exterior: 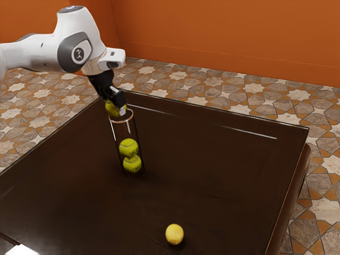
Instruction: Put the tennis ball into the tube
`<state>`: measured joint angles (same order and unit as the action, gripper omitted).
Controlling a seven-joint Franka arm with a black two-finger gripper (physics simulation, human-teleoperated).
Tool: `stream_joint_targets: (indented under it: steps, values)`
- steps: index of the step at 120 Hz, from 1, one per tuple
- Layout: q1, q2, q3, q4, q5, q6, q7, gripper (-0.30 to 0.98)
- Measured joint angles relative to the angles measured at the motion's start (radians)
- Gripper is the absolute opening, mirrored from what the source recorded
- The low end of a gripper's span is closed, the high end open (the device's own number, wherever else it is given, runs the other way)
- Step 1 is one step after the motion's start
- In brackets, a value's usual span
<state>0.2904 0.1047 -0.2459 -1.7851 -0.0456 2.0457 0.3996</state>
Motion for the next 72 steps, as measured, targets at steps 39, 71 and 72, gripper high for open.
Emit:
stream_joint_targets:
  steps: [39, 71, 72]
  values:
    - [-0.017, -0.011, 0.001, 0.001, -0.008, -0.008, 0.004, 0.59]
    - [-0.06, -0.148, 0.031, 0.093, 0.05, -0.15, -0.063, 0.66]
    - [-0.08, -0.15, 0.048, 0.098, 0.051, -0.158, -0.067, 0.66]
